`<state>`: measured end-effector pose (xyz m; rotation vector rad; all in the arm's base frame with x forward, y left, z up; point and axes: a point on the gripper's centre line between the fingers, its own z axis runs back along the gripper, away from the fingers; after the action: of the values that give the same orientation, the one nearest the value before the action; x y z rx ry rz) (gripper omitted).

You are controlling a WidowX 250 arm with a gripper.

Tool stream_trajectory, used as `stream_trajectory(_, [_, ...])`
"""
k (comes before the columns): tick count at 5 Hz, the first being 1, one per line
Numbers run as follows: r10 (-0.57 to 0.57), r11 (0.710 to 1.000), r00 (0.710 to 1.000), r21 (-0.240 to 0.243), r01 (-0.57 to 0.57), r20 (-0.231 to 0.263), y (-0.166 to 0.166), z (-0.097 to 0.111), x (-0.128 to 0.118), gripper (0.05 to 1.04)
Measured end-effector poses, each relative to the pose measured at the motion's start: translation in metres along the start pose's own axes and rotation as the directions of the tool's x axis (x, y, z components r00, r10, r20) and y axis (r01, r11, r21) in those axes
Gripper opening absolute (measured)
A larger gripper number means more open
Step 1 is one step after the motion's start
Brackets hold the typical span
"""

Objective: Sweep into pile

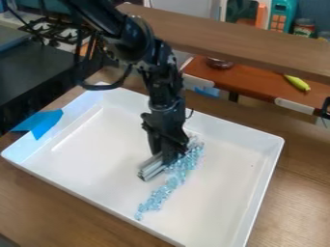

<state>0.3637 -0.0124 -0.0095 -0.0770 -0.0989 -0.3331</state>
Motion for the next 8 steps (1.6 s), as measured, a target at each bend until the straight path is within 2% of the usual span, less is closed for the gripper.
stream_trajectory(2, [-0.002, 0.993, 0.999, -0.121, -0.004, -0.053, -0.038, 0.004, -0.006, 0.355])
stream_trajectory(3, [0.021, 0.984, 0.999, -0.175, -0.027, -0.033, -0.051, 0.020, -0.002, 0.355])
stream_trajectory(4, [0.025, 0.975, 0.999, -0.221, -0.030, -0.025, -0.060, 0.022, 0.000, 0.355])
stream_trajectory(5, [0.047, 0.981, 0.997, -0.190, -0.034, 0.065, -0.043, 0.047, 0.003, 0.355])
stream_trajectory(6, [0.105, 0.990, 0.991, -0.106, -0.096, 0.085, 0.003, 0.056, -0.005, 0.354])
stream_trajectory(7, [0.118, 0.993, 0.984, -0.022, -0.117, 0.136, 0.037, 0.071, 0.005, 0.354])
stream_trajectory(8, [0.142, 0.988, 0.984, 0.040, -0.147, 0.109, 0.065, 0.051, 0.005, 0.355])
